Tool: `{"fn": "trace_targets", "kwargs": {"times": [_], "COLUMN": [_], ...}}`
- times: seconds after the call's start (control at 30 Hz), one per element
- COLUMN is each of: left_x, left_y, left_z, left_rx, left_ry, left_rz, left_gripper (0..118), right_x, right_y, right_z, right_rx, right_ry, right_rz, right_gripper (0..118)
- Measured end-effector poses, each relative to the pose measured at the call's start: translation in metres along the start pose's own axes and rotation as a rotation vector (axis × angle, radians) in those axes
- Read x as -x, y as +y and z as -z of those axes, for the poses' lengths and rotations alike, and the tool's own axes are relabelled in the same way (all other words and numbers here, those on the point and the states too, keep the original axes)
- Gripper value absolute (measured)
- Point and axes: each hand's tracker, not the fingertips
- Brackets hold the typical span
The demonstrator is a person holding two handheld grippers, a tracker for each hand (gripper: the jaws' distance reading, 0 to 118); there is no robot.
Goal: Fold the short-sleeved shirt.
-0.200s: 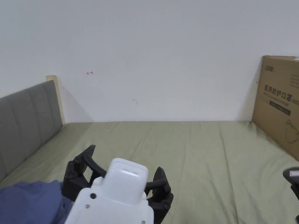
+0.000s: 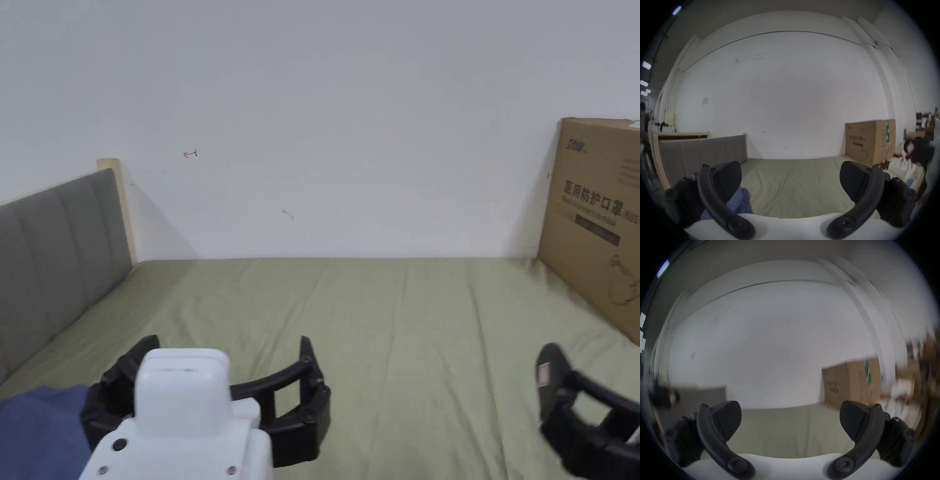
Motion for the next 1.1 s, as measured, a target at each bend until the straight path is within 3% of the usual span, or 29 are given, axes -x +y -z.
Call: {"fn": "trace_targets", "kwargs": {"times": [0.07, 0.1, 0.2, 0.23, 0.37, 0.5, 1.1], "left_x": [0.002, 0.004, 0.001, 0.001, -0.005, -0.005, -0.002], "left_y": [-0.005, -0.006, -0.011, -0.013, -0.020, -0.022, -0.016], "left_z": [-0.008, -0.009, -0.012, -0.012, -0.012, -0.015, -0.008], "left_rx": [-0.030, -0.032, -0.028, -0.019, -0.003, -0.007, 0.056], "left_ry": [0.026, 0.031, 0.034, 0.019, 0.010, 0.001, -0.056], "left_rz": [-0.011, -0.012, -0.003, 0.006, 0.034, 0.017, -0.027], "left_gripper": [118, 118, 118, 118, 118, 118, 118], "right_x": [0.027, 0.002, -0.001, 0.011, 0.006, 0.000, -0.003], "right_y": [-0.015, -0.007, -0.019, -0.014, -0.009, -0.002, 0.003], "right_z": [-0.010, -0.009, -0.009, -0.024, -0.021, -0.016, -0.014], "right_rx": [0.006, 0.013, 0.053, 0.004, 0.089, 0.094, 0.064], "right_ry": [0.042, 0.047, 0.060, 0.076, 0.053, 0.001, -0.036], "right_rz": [-0.112, -0.167, -0.136, -0.164, -0.016, 0.029, -0.003], "right_gripper": [118, 118, 118, 118, 118, 118, 118]}}
